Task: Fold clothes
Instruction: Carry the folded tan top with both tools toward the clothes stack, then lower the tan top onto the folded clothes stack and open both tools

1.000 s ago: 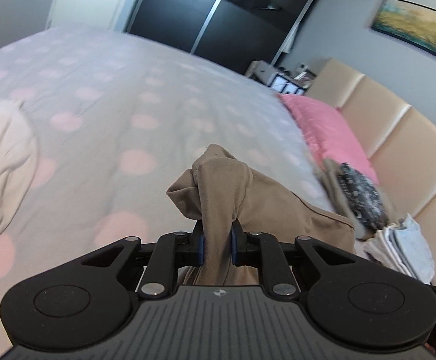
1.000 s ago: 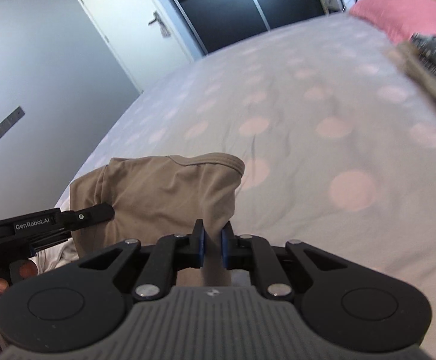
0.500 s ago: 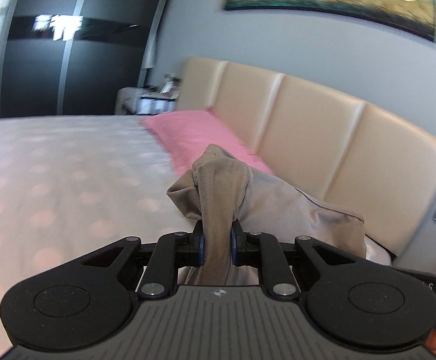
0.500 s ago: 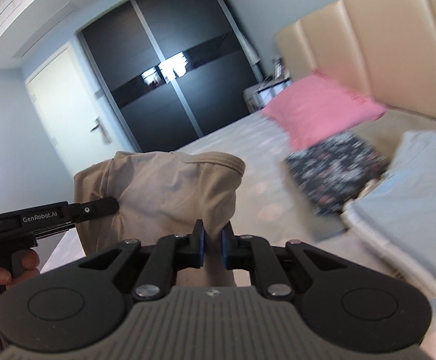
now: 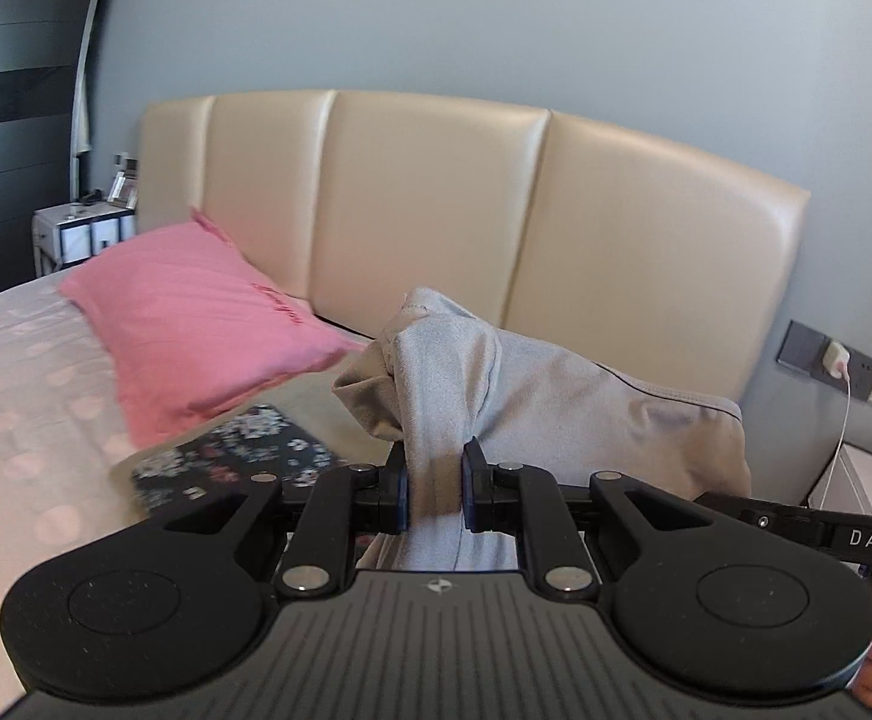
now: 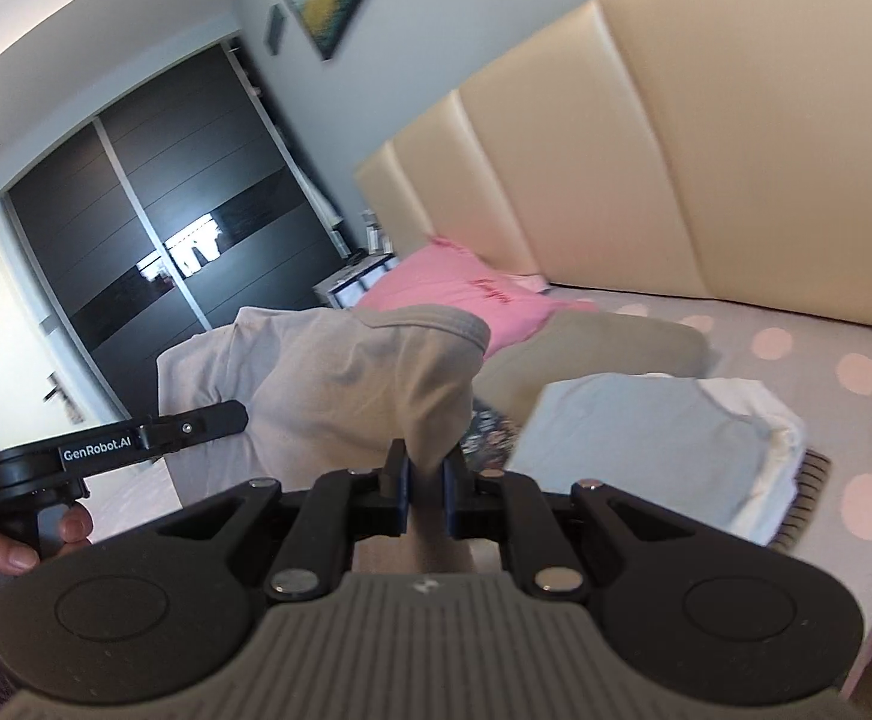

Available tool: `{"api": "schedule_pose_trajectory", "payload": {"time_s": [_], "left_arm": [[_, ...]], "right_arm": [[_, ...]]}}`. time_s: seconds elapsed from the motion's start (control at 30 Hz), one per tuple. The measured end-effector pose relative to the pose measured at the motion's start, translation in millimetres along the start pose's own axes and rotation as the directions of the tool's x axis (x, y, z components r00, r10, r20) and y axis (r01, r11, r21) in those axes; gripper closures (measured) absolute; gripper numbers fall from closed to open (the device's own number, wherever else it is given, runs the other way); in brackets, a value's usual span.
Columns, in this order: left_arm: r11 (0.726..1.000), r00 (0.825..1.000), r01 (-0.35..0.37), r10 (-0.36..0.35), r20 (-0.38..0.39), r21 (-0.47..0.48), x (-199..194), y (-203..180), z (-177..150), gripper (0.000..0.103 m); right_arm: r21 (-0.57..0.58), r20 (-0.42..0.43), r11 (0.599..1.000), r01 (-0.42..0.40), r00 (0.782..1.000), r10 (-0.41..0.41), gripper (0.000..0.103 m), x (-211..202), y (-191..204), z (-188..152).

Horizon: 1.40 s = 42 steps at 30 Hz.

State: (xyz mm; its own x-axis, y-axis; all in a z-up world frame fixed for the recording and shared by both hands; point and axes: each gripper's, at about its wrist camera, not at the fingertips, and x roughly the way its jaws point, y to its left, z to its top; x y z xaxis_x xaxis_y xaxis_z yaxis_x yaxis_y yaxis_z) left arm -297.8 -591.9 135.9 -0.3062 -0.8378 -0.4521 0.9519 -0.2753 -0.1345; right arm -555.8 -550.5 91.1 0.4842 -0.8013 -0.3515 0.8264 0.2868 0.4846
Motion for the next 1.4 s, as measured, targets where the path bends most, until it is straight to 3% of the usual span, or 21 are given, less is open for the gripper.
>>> {"api": "schedule_pose_trajectory", "payload": {"time_s": [0.3,0.6,0.7,0.77,0.87,0.97,1.1,1.2,1.3,1.4], "left_arm": [[0.995,0.993,0.083,-0.078,-0.085,0.054,121,-29,1,0.089],[0.995,0.980,0.096,-0.093,-0.174,0.013,218,-20,-19,0.084],[0.999,0.983,0.052,-0.051,-0.175,0.000,235,-18,-21,0.081],[1.000,0.987,0.022,-0.025,-0.160,-0.023,237,-11,-19,0.081],[0.997,0.987,0.018,-0.030,-0.156,-0.078,231,4,-15,0.080],[0.998,0.987,0.033,-0.042,-0.157,-0.061,212,14,-16,0.080],[0.997,0.983,0.060,-0.068,-0.169,-0.050,182,21,-33,0.081],[0.997,0.978,0.070,-0.072,-0.196,-0.015,167,16,-52,0.083],[0.997,0.970,0.058,-0.047,-0.237,0.042,164,8,-73,0.083],[1.000,0.963,0.012,-0.010,-0.269,0.004,174,14,-86,0.083]], "right_arm": [[0.066,0.013,0.981,0.182,0.983,-0.183,0.091,28,-58,10],[0.101,-0.015,0.936,0.336,0.942,-0.336,0.091,75,-106,-8],[0.105,-0.032,0.918,0.383,0.924,-0.382,0.090,88,-111,-7],[0.112,-0.038,0.906,0.408,0.913,-0.407,0.084,94,-112,-5],[0.091,-0.017,0.876,0.473,0.881,-0.474,0.079,93,-113,-5],[0.069,0.013,0.845,0.530,0.847,-0.532,0.075,88,-114,-6],[0.040,0.065,0.892,0.450,0.890,-0.452,0.075,69,-106,-5],[-0.014,0.049,0.924,0.383,0.923,-0.382,0.075,64,-89,-12],[-0.051,0.007,0.916,0.398,0.917,-0.398,0.076,73,-82,-24],[-0.086,-0.035,0.903,0.421,0.904,-0.425,0.077,83,-76,-37]]}}
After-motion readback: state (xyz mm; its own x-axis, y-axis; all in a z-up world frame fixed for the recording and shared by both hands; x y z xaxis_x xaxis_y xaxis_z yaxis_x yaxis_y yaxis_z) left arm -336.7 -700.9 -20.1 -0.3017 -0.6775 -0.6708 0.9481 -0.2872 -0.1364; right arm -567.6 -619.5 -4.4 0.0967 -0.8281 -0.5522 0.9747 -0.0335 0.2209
